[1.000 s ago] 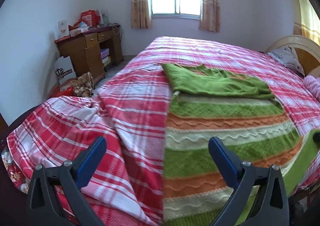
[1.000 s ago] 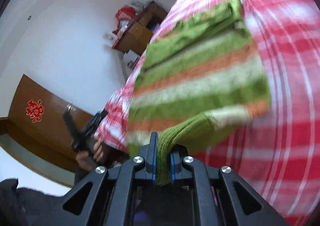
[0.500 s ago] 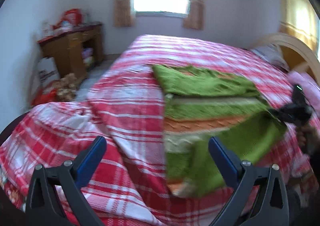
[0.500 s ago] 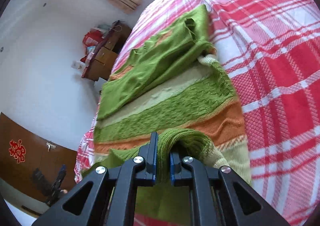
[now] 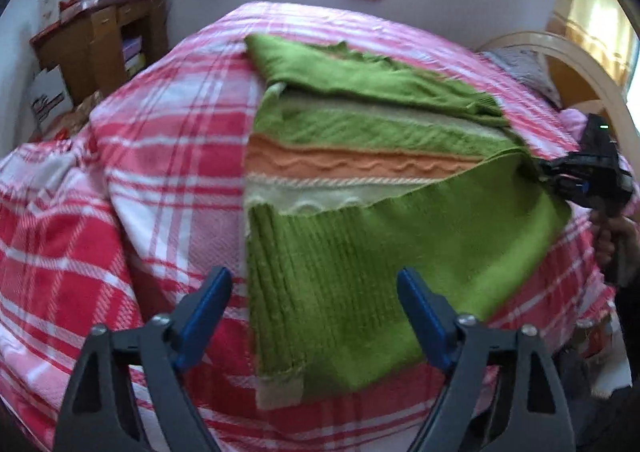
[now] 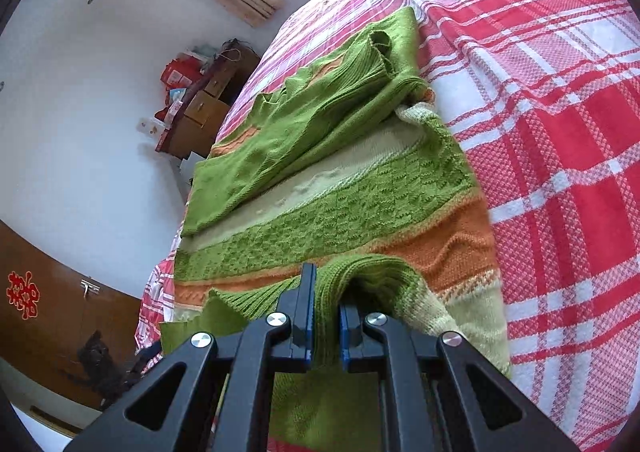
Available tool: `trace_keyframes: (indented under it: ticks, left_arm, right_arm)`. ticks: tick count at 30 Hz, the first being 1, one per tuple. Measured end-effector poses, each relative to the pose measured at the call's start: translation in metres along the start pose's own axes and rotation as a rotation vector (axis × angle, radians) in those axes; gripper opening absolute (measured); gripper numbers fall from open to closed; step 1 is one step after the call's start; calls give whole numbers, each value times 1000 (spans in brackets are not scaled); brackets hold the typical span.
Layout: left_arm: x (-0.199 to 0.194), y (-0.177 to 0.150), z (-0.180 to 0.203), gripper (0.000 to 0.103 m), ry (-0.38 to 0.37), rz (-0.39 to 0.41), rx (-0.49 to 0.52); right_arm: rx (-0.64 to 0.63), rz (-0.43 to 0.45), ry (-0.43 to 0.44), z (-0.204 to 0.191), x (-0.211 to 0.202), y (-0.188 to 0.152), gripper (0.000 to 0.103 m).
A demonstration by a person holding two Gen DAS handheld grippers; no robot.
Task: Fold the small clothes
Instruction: 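Fold the hem up toward the collar with the right gripper, then grasp the sweater hem edge with the left gripper beside the right gripper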
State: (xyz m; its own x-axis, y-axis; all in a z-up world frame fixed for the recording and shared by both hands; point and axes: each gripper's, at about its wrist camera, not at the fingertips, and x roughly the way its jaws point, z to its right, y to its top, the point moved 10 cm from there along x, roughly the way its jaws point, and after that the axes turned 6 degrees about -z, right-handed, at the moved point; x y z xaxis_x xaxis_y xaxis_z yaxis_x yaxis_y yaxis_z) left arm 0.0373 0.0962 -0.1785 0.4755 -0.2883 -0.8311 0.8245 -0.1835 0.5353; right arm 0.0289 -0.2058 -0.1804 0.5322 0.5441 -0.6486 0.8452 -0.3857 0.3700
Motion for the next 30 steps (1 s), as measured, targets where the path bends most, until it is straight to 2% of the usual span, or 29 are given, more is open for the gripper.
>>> trace_keyframes:
  ticks: [3,5,6,9,10,13,14,15,17,19,20,22,24,25,27,30]
  left_arm:
    - [9,-6,-6,69,2,-20,-55]
    - [3,-5,-8,40,10,36,-65]
    - [-1,-4,-7,17,16,60,-61]
    - [-7,-1,-5,11,24,94,-57]
    - [-8,0,-5,10,32,103,-54]
    - [-13,3,-7,10,93,131,-39]
    - [-13,6,-9,10,103,134,-35]
    - [-13,7,-9,10,100,137,-30]
    - [-14,7,-9,10,87,141,-15]
    - [-16,8,-1,10,57,157,15]
    - [-17,8,4,11,53,160,36]
    - [-11,9,7,22,68,147,59]
    - [-4,10,3,28,73,129,35]
    - [-6,10,2,28,75,134,24]
    - [-12,14,-1,28,80,167,10]
    - [-23,19,0,31,69,209,22]
  right_arm:
    - [3,3,9,-1,2,-1,9]
    - [4,7,15,0,2,-1,9]
    - [10,11,21,1,2,-1,9]
    - [31,9,44,4,1,-2,10]
    - [40,4,55,4,0,-2,10]
    - [104,-21,171,1,-6,-2,18]
    - [129,-24,225,-2,-11,-2,30]
    - [145,-22,271,-5,-18,-1,50]
    - [138,18,313,-10,-34,1,67]
    - [99,53,320,-16,-52,2,68]
    - [79,66,313,-18,-60,1,68]
    - [38,113,274,-19,-75,-1,68]
    - [-25,171,187,-16,-90,-1,68]
    - [-59,192,129,-14,-96,-2,68]
    - [-106,197,42,-10,-98,-5,68]
    - [-168,162,-38,-10,-90,-13,68]
